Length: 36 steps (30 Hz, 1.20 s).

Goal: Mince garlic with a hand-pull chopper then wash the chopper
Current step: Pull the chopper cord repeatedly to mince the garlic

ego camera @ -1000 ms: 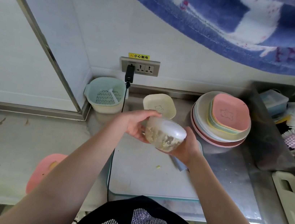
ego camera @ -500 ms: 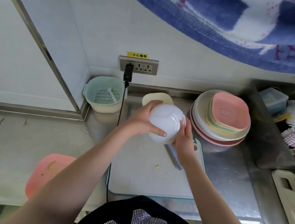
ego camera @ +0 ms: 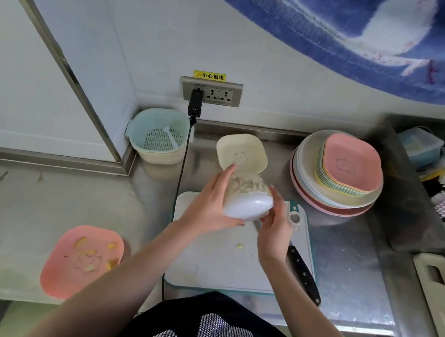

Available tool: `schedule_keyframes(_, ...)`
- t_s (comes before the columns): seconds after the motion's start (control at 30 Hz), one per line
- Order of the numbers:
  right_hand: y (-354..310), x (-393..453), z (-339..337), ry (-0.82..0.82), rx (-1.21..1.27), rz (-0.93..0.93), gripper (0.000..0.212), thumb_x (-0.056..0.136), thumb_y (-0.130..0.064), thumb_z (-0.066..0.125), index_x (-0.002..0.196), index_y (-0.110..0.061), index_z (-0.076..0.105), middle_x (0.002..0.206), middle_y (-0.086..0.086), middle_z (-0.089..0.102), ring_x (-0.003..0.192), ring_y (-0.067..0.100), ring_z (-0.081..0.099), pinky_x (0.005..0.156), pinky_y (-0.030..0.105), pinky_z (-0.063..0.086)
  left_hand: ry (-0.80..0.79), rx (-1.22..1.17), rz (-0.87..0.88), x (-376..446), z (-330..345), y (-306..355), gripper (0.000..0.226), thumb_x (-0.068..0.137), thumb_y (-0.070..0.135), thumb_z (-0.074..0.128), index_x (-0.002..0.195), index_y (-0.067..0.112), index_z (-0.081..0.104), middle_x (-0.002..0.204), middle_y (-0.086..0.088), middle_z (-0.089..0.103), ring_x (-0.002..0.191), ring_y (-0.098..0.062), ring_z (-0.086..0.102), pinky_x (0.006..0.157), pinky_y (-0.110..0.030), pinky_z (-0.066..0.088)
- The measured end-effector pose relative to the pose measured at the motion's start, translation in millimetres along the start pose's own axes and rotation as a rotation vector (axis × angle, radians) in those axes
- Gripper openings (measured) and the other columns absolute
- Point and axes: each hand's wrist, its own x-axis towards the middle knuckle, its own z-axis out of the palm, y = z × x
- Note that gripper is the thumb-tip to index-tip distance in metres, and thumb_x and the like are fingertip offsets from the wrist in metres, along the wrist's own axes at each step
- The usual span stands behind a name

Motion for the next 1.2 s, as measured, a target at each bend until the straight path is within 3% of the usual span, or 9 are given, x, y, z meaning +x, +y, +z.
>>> schedule_keyframes(0.23, 15.0, -11.8, 9.5, -0.102, -0.091, -0.05, 0.058, 0.093, 0.004, 0.04, 0.137, -0.033, 0.043, 0.116, 0.0, 0.064, 0.103, 0.017, 0.06, 0.088, 0.031, 0.05, -0.02, 0.046, -0.158, -17.6, 10.7, -21.2, 0.108, 0.053, 0.031, 0.092, 0.14, 0.011, 0.03, 0.137, -0.005, 0.042, 0.121, -0.021, 0.046, 0.09, -0.021, 0.035)
schedule_keyframes(0.37, 9.8, -3.6, 11.4, -0.275, -0.157, 0.094, 0.05, 0.093, -0.004, 0.037, 0.131, -0.035, 0.046, 0.077, -0.007, 0.054, 0.074, 0.016, 0.055, 0.067, 0.028, 0.047, -0.093, 0.079, -0.224, -15.6, 11.9, -27.9, 0.106, 0.052, 0.033, 0.092, 0.136, 0.011, 0.031, 0.133, -0.006, 0.044, 0.119, -0.024, 0.048, 0.089, -0.027, 0.04)
schedule_keyframes(0.5, 6.2, -1.8, 7.4, -0.182, -0.144, 0.032, 0.055, 0.094, -0.003, 0.038, 0.135, -0.039, 0.042, 0.086, -0.004, 0.059, 0.078, 0.014, 0.056, 0.072, 0.029, 0.049, -0.056, 0.067, -0.201, -8.4, 8.4, -26.2, 0.105, 0.053, 0.032, 0.091, 0.137, 0.013, 0.032, 0.135, -0.003, 0.044, 0.12, -0.021, 0.046, 0.087, -0.021, 0.034)
schedule_keyframes(0.73, -1.0, 1.5, 5.6, -0.281, -0.279, 0.042, 0.039, 0.096, -0.013, 0.039, 0.131, -0.027, 0.049, 0.081, 0.002, 0.062, 0.069, 0.018, 0.054, 0.057, 0.029, 0.038, -0.204, 0.01, -0.35, -2.8, 1.0, -37.0, 0.1, 0.051, 0.035, 0.092, 0.133, 0.019, 0.037, 0.126, 0.001, 0.052, 0.114, -0.018, 0.051, 0.083, -0.026, 0.04)
schedule_keyframes(0.87, -0.4, 0.5, 4.8, -0.319, -0.326, 0.111, 0.026, 0.099, -0.018, 0.038, 0.118, -0.011, 0.054, 0.088, 0.011, 0.064, 0.074, 0.029, 0.062, 0.061, 0.037, 0.051, -0.266, -0.151, -0.42, 6.6, -10.2, -38.7, 0.115, 0.062, 0.038, 0.087, 0.151, 0.035, 0.014, 0.154, 0.006, 0.025, 0.141, -0.016, 0.027, 0.11, -0.033, 0.031)
schedule_keyframes(1.0, -11.7, 5.6, 5.7, -0.457, -0.287, 0.202, 0.034, 0.096, -0.016, 0.039, 0.13, -0.016, 0.047, 0.088, 0.007, 0.061, 0.059, 0.029, 0.065, 0.042, 0.031, 0.052, -0.342, -0.216, -0.537, 11.2, -20.6, -44.8, 0.094, 0.074, 0.028, 0.075, 0.148, 0.043, 0.019, 0.156, 0.004, 0.022, 0.137, -0.018, 0.034, 0.098, -0.033, 0.045)
schedule_keyframes(1.07, -21.0, 5.4, 9.2, -0.484, -0.303, 0.186, 0.04, 0.095, -0.016, 0.041, 0.134, -0.02, 0.037, 0.089, 0.008, 0.06, 0.064, 0.029, 0.065, 0.041, 0.032, 0.052, -0.421, -0.032, -0.483, 12.1, -23.2, -40.7, 0.099, 0.074, 0.023, 0.069, 0.149, 0.047, 0.008, 0.16, -0.001, 0.003, 0.146, -0.022, 0.012, 0.102, -0.032, 0.036)
schedule_keyframes(1.13, -24.8, 6.1, 13.5, -0.514, -0.395, 0.134, 0.041, 0.094, -0.017, 0.041, 0.134, -0.018, 0.035, 0.089, 0.011, 0.062, 0.07, 0.03, 0.062, 0.051, 0.039, 0.053, -0.51, 0.299, -0.312, 13.8, -20.2, -27.1, 0.113, 0.069, 0.029, 0.073, 0.146, 0.051, -0.006, 0.159, -0.001, -0.019, 0.145, -0.025, -0.02, 0.116, -0.049, 0.012)
schedule_keyframes(1.2, -24.7, 7.6, 15.3, -0.531, -0.543, 0.088, 0.049, 0.095, -0.016, 0.04, 0.143, -0.016, 0.028, 0.087, 0.011, 0.061, 0.072, 0.029, 0.057, 0.052, 0.035, 0.042, -0.568, 0.548, -0.127, 12.2, -8.7, -9.8, 0.128, 0.06, 0.041, 0.081, 0.145, 0.049, -0.014, 0.155, 0.003, -0.029, 0.141, -0.03, -0.03, 0.109, -0.066, -0.006)
